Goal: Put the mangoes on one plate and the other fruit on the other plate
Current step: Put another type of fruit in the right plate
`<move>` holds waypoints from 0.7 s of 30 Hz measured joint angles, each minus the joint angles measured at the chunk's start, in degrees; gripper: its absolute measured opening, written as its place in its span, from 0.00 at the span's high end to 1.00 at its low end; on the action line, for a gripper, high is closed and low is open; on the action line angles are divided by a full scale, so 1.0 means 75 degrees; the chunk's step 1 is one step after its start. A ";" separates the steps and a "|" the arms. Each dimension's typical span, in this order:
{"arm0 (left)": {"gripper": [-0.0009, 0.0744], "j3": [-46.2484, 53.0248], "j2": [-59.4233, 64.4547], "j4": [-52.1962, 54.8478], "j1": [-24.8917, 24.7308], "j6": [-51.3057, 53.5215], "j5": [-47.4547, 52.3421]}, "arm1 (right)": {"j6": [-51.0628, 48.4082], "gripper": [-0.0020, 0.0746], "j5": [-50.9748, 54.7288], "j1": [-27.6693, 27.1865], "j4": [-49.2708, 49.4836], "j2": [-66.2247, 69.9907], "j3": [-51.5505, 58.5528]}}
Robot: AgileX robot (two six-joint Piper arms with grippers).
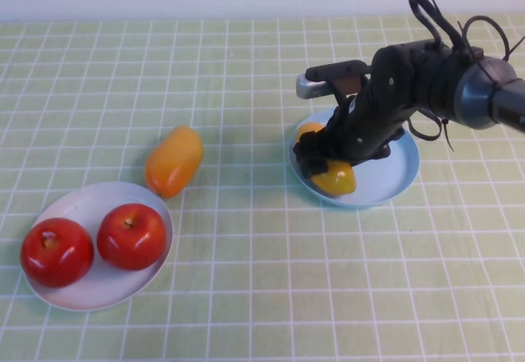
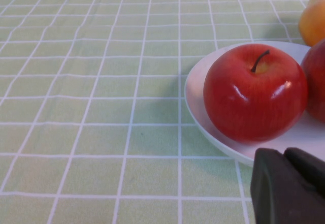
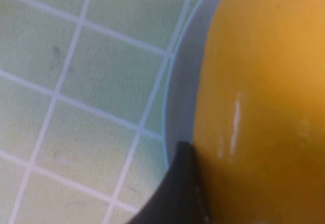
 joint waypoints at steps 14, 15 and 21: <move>0.99 0.0000 0.0000 0.0000 0.0000 0.0000 0.0000 | 0.0767 0.07 0.1703 0.0000 -0.1017 0.0074 -0.1257; 0.99 0.0000 0.0000 0.0000 0.0000 0.0000 0.0000 | 0.0786 0.07 0.1881 0.0000 -0.1146 0.0045 -0.1384; 0.99 0.0000 0.0000 0.0000 0.0000 0.0000 0.0013 | 0.0967 0.11 0.2570 0.0095 -0.0984 -0.0313 -0.2029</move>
